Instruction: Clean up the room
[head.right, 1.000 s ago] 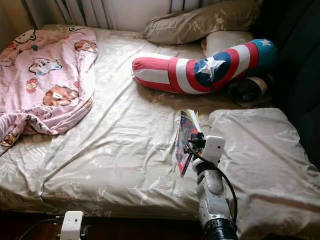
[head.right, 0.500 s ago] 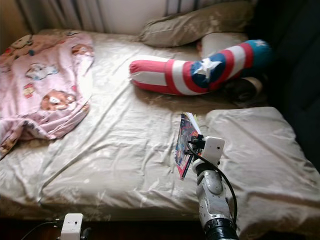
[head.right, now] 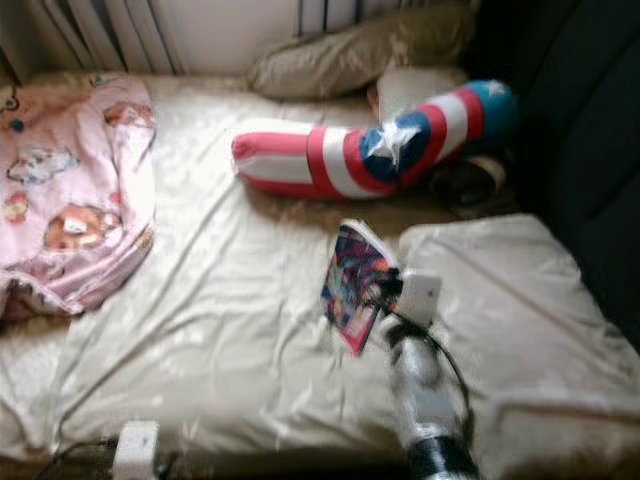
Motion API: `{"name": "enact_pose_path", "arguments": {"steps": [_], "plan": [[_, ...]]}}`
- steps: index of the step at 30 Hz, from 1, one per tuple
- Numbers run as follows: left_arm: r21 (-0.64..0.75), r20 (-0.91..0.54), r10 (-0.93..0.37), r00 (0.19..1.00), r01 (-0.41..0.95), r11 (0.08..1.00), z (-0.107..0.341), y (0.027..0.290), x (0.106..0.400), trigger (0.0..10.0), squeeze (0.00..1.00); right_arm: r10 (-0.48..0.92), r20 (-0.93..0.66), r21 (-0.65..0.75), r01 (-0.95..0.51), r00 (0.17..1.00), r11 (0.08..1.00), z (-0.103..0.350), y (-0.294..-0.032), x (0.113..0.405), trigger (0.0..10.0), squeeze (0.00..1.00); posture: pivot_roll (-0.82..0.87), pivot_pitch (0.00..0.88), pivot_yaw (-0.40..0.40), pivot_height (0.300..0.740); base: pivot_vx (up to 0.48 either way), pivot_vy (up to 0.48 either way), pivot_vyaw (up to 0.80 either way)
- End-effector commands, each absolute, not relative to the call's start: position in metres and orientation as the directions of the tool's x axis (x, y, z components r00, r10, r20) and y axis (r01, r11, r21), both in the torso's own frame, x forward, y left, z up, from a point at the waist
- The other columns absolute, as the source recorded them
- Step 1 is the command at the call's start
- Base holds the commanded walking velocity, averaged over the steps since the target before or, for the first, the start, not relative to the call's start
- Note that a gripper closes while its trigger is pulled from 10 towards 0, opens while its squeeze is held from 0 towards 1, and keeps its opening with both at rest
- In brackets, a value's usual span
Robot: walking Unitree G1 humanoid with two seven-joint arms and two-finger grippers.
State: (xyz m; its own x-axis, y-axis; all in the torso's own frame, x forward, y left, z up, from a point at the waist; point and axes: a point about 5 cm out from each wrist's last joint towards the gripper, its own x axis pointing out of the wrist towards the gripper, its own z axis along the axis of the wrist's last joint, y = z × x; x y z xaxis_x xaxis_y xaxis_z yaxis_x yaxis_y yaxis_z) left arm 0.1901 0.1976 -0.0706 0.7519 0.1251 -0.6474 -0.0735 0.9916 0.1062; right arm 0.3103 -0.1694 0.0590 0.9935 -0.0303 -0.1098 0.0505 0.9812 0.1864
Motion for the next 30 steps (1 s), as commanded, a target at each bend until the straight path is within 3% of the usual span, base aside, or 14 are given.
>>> {"name": "enact_pose_path", "arguments": {"steps": [1,10,18,30], "plan": [[0.128,-0.690,0.162,0.706,-0.101,0.987,-0.079,0.210,0.170,10.0,0.00,0.003,-0.046,0.202,0.007,0.999,0.979,0.072,-0.156,0.317,10.0,0.00,0.11,0.143,-0.106,0.740,0.000,0.000,0.00],[0.123,-0.612,0.159,0.775,-0.106,0.987,-0.067,0.212,0.189,10.0,0.00,-0.001,-0.044,0.207,0.010,0.999,0.978,0.072,-0.156,0.316,10.0,0.00,0.11,0.151,-0.103,0.740,0.000,0.000,0.00],[0.117,-0.510,0.151,0.847,-0.106,0.987,-0.051,0.210,0.210,10.0,0.00,0.031,-0.044,0.302,-0.017,0.999,0.953,0.072,-0.150,0.317,10.0,0.00,0.11,0.161,-0.098,0.740,0.000,0.000,0.00],[0.088,-0.260,0.170,0.951,-0.151,0.985,-0.015,0.213,0.236,10.0,0.00,0.099,-0.052,0.354,-0.074,0.994,0.932,0.069,-0.142,0.314,10.0,0.00,0.11,0.162,-0.096,0.740,0.000,0.000,0.00]]}}
